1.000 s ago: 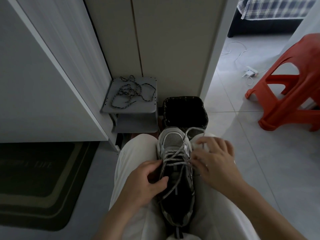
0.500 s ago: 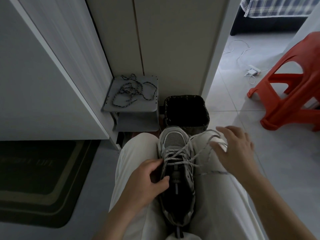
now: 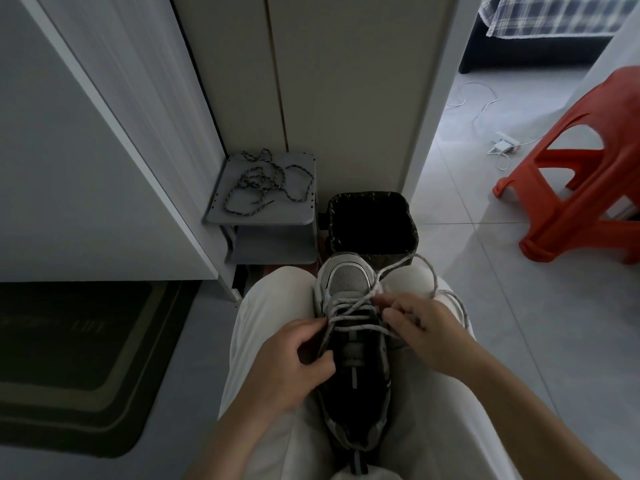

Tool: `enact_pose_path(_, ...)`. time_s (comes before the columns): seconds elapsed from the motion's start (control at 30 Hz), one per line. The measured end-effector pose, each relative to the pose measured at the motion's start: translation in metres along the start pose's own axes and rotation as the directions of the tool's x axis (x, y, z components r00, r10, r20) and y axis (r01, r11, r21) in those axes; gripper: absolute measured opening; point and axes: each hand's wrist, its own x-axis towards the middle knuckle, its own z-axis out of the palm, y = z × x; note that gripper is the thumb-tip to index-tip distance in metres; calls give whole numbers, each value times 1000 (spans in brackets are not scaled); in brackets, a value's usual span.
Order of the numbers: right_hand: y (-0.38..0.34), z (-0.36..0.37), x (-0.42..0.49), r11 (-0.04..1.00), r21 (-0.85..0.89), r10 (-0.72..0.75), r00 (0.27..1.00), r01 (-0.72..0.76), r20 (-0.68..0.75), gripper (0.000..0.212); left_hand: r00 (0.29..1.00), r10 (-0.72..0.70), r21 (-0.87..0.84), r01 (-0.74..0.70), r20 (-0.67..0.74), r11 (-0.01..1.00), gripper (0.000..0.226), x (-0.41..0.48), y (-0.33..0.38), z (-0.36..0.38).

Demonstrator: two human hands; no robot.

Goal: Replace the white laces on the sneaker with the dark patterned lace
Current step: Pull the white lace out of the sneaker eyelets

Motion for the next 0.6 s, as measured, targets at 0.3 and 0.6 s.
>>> enact_pose_path(0.3,3,-34,-2,936,-308,64,945,-167,-320,28,999,16,-54,-18,-49,998,56,-4,-1,4)
enact_pose_path(0.6,-32,7,-19,866,-496,-103,994,66,-48,28,986,-14,62,24,-169,998,6,19,8,6)
